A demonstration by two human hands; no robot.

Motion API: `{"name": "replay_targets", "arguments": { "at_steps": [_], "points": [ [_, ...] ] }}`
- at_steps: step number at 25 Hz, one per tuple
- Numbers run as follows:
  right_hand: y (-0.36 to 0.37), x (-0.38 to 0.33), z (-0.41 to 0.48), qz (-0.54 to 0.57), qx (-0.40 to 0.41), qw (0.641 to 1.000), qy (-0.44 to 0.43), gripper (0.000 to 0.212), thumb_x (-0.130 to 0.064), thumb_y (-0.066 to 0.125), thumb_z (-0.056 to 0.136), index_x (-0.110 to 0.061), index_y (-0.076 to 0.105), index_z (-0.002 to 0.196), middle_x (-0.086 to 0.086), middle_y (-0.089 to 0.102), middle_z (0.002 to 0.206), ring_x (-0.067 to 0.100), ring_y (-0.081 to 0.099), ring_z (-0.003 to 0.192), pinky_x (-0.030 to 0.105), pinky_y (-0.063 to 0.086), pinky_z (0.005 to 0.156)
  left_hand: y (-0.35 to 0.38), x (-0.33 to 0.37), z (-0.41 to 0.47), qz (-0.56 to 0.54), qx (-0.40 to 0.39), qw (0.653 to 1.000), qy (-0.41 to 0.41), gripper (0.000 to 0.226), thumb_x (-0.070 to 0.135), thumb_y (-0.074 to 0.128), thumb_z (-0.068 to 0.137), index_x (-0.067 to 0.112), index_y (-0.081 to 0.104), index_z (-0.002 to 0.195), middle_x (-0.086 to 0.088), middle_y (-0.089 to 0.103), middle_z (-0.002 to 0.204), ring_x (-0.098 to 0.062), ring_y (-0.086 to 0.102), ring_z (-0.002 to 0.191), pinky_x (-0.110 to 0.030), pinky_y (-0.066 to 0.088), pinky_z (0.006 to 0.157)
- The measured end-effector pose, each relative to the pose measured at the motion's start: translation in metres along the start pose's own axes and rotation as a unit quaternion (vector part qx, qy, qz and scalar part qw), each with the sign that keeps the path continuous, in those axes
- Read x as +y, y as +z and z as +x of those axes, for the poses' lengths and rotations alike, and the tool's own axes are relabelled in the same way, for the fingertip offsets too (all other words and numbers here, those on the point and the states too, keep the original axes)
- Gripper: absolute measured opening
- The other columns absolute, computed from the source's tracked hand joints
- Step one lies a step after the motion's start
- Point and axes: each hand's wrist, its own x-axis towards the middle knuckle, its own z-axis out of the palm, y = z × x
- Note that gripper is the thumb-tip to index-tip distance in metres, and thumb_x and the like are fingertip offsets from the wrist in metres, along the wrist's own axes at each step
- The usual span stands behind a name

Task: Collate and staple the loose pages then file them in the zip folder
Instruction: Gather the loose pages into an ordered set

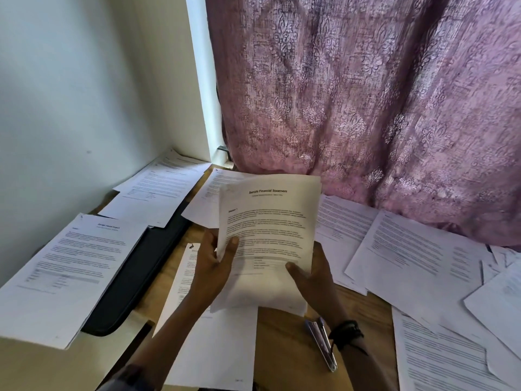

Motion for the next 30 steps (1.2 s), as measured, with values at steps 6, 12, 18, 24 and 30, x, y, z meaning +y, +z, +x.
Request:
{"name": "replay_targets", "arguments": {
  "at_steps": [6,12,18,24,30],
  "points": [
    [0.000,0.003,-0.002,0.000,0.031,0.999,-0.024,0.041,-0.003,0.064,0.091,-0.020,0.045,0.123,-0.014,0.058,0.118,-0.002,0.060,0.109,0.019,0.056,0.084,-0.002,-0.002,-0.003,-0.007,0.000,1.000,0.000,0.044,0.044,0.055,0.091,0.015,0.045,0.123,0.008,0.063,0.113,-0.013,0.067,0.096,-0.024,0.060,0.073],
    [0.001,0.013,-0.002,0.001,0.021,0.999,0.034,0.040,-0.006,0.062,0.093,-0.029,0.042,0.120,-0.016,0.058,0.116,0.004,0.059,0.108,0.017,0.054,0.082,-0.004,-0.021,-0.005,0.037,-0.049,0.998,-0.021,0.039,0.043,0.062,0.088,0.020,0.058,0.120,0.010,0.067,0.112,-0.010,0.067,0.098,-0.036,0.059,0.084],
    [-0.008,0.009,0.012,0.060,-0.030,0.996,0.062,0.037,-0.002,0.063,0.092,-0.030,0.049,0.112,-0.005,0.066,0.117,0.007,0.069,0.102,0.024,0.058,0.079,-0.020,-0.008,0.009,-0.049,-0.068,0.994,-0.069,0.019,0.020,0.067,0.089,0.031,0.064,0.104,0.010,0.074,0.101,-0.013,0.072,0.091,-0.028,0.059,0.075],
    [-0.012,0.012,0.023,0.074,-0.056,0.994,0.059,0.030,-0.012,0.063,0.094,-0.011,0.057,0.124,-0.001,0.069,0.121,0.018,0.069,0.105,0.031,0.059,0.084,-0.016,-0.001,0.016,-0.109,-0.080,0.981,-0.136,0.018,0.018,0.069,0.088,0.029,0.068,0.101,0.006,0.075,0.101,-0.016,0.073,0.090,-0.037,0.058,0.077],
    [-0.022,0.029,0.042,-0.136,0.098,0.982,0.091,0.036,-0.024,0.047,0.103,-0.009,0.053,0.135,0.007,0.059,0.133,0.026,0.056,0.123,0.028,0.045,0.098,-0.013,0.002,0.022,-0.125,-0.042,0.984,-0.121,0.018,0.017,0.068,0.088,0.030,0.068,0.100,0.009,0.076,0.097,-0.016,0.073,0.088,-0.037,0.058,0.074]
  ]
}}
